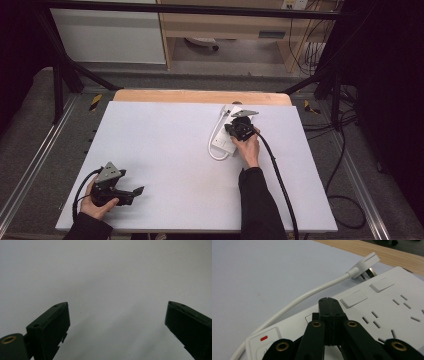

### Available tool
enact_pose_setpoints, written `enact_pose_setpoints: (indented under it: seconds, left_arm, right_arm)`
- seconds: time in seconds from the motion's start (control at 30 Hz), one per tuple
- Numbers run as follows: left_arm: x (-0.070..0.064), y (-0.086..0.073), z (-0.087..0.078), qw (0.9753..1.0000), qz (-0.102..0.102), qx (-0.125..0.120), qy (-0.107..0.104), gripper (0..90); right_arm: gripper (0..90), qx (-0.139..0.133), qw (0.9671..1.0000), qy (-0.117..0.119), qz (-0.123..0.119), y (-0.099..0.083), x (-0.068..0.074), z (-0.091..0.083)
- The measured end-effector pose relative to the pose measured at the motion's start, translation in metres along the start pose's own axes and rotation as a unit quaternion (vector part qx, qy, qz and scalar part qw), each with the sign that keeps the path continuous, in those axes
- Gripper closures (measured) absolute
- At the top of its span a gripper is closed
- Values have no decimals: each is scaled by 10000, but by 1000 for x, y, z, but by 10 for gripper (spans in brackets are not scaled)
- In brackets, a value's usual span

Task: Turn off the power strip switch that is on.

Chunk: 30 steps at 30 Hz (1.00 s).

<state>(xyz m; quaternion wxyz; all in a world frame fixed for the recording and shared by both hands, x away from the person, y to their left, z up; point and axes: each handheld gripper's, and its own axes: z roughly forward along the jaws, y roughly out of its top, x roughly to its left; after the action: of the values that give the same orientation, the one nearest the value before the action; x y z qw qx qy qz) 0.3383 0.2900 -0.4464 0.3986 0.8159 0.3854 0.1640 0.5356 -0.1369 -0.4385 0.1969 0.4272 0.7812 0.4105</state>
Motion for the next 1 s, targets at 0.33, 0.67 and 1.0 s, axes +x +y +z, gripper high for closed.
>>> enact_pose_setpoints:
  seconds: [0.33,0.67,1.0]
  left_arm:
    - [0,0,0,10000,-9,-7,3,57]
    - [0,0,0,10000,-7,-3,9,57]
    - [0,0,0,10000,-5,-7,11,57]
  right_arm:
    - [900,-45,10000,-76,-20,0,0,1]
    - [900,-88,9999,-80,-67,0,0,2]
    - [900,-134,9999,-61,-81,-1,1,3]
